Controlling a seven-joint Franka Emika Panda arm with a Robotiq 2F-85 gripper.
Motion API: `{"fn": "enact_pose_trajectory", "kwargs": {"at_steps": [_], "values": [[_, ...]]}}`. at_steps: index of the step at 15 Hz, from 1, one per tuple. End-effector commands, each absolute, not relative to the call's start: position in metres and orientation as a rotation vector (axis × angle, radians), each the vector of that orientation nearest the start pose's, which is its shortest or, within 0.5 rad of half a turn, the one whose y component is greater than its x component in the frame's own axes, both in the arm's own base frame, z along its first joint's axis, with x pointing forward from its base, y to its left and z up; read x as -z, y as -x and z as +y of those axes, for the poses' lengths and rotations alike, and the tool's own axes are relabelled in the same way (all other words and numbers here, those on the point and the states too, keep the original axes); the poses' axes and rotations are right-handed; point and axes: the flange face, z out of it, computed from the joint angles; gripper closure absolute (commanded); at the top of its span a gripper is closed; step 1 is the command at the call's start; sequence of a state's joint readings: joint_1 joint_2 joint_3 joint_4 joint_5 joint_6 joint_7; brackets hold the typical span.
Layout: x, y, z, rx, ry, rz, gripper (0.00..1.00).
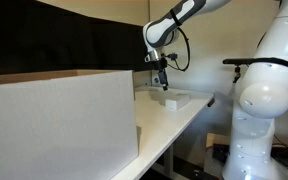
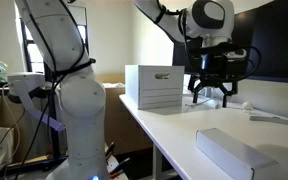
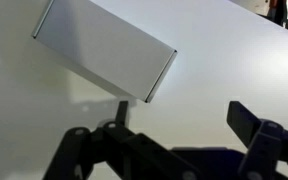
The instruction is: Put the small box in the large box
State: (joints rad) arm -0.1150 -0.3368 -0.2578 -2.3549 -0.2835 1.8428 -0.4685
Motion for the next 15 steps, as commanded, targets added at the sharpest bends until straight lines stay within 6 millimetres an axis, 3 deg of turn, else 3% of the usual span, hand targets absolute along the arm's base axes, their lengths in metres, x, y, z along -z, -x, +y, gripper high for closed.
{"fn": "enact_pose_trajectory", "kwargs": {"at_steps": [1,4,7,12,15], "values": [[-0.443,-0.388,-0.179,-0.384,3.193,-0.351,0.00],[-0.443,-0.388,-0.179,-0.384,3.193,-0.351,0.00],[-0.447,-0.403,-0.173,-0.396,3.209,-0.489,0.00],[-0.470,-0.440,-0.176,-0.434,3.203,-0.921,0.00],[-0.486,-0.445,-0.200,-0.445,3.154,-1.178,0.00]]}}
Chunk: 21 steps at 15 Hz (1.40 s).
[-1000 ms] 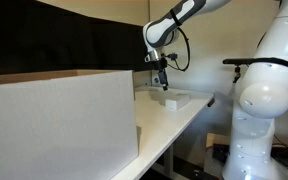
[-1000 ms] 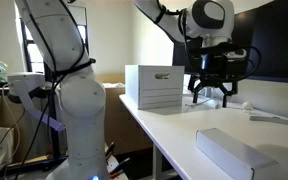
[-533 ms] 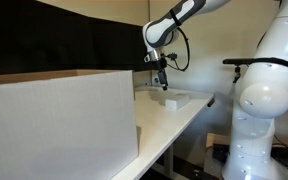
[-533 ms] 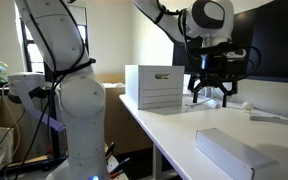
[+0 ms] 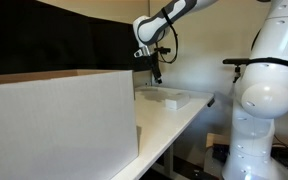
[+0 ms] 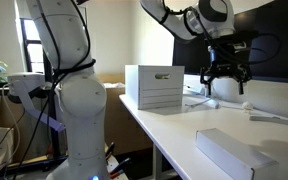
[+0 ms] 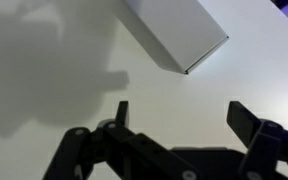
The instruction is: Put the small box in the large box
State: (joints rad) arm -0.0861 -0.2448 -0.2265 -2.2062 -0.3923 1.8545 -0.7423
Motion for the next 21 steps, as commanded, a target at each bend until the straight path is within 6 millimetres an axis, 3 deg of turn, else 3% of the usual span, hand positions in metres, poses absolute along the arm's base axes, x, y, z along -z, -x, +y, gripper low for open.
{"fn": "enact_pose_trajectory", "kwargs": {"at_steps": [1,7,15,21], "values": [[-0.490,-0.446,-0.211,-0.448,3.126,-1.264,0.00],[-0.502,-0.434,-0.270,-0.445,2.906,-1.749,0.00],[-0.502,-0.395,-0.333,-0.412,2.515,-2.301,0.00],[-0.490,-0.356,-0.370,-0.411,2.400,-2.409,0.00]]}}
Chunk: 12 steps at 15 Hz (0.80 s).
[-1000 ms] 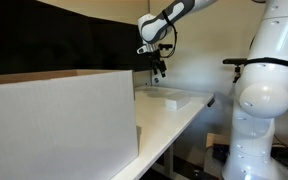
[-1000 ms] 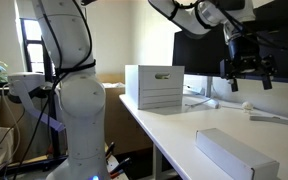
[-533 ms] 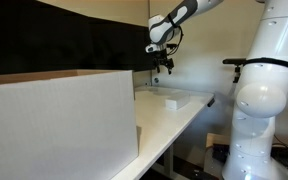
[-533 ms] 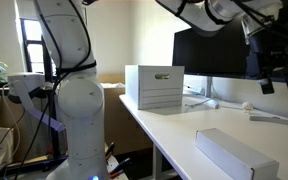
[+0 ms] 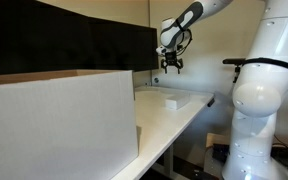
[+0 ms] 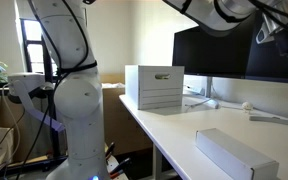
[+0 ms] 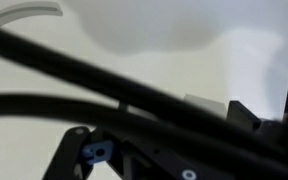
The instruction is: Put the small box in the large box
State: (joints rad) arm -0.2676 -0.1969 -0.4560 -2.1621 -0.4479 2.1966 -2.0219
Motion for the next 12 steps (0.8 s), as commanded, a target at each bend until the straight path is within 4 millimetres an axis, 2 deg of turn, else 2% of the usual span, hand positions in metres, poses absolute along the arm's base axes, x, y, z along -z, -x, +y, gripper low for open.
{"fn": "enact_pose_trajectory", "kwargs": {"at_steps": [1,5,12], "values": [[-0.487,-0.351,-0.373,-0.418,2.393,-2.389,0.00],[-0.485,-0.347,-0.372,-0.418,2.429,-2.247,0.00],[-0.476,-0.351,-0.338,-0.479,2.516,-2.003,0.00]]}}
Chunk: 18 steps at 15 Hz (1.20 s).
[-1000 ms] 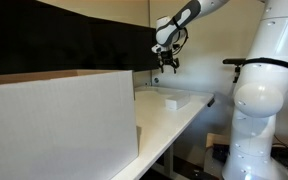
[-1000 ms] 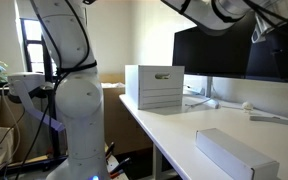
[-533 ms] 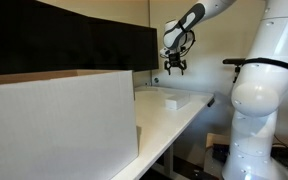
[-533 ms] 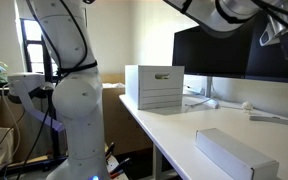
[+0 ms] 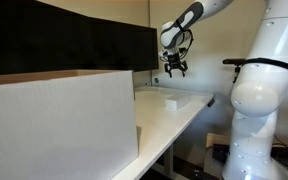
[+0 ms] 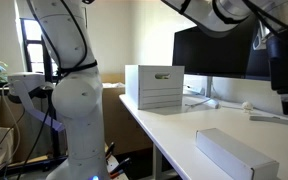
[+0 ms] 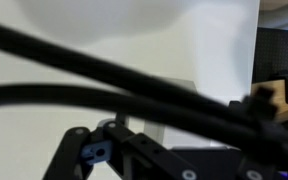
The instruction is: Put the small box in the large box
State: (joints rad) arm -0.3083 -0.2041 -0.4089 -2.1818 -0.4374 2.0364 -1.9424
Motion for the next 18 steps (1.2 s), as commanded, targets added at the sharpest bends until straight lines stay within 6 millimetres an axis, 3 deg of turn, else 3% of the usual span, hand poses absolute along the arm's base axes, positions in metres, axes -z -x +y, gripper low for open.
{"fn": "enact_pose_trajectory", "kwargs": {"at_steps": [1,5,6,12,18], "values": [[-0.474,-0.347,-0.337,-0.472,2.553,-1.934,0.00],[-0.473,-0.317,-0.326,-0.433,2.655,-1.724,0.00],[-0.468,-0.340,-0.336,-0.497,2.594,-1.789,0.00],[-0.467,-0.338,-0.335,-0.495,2.595,-1.784,0.00],[-0.456,-0.348,-0.301,-0.456,2.576,-1.870,0.00]]}}
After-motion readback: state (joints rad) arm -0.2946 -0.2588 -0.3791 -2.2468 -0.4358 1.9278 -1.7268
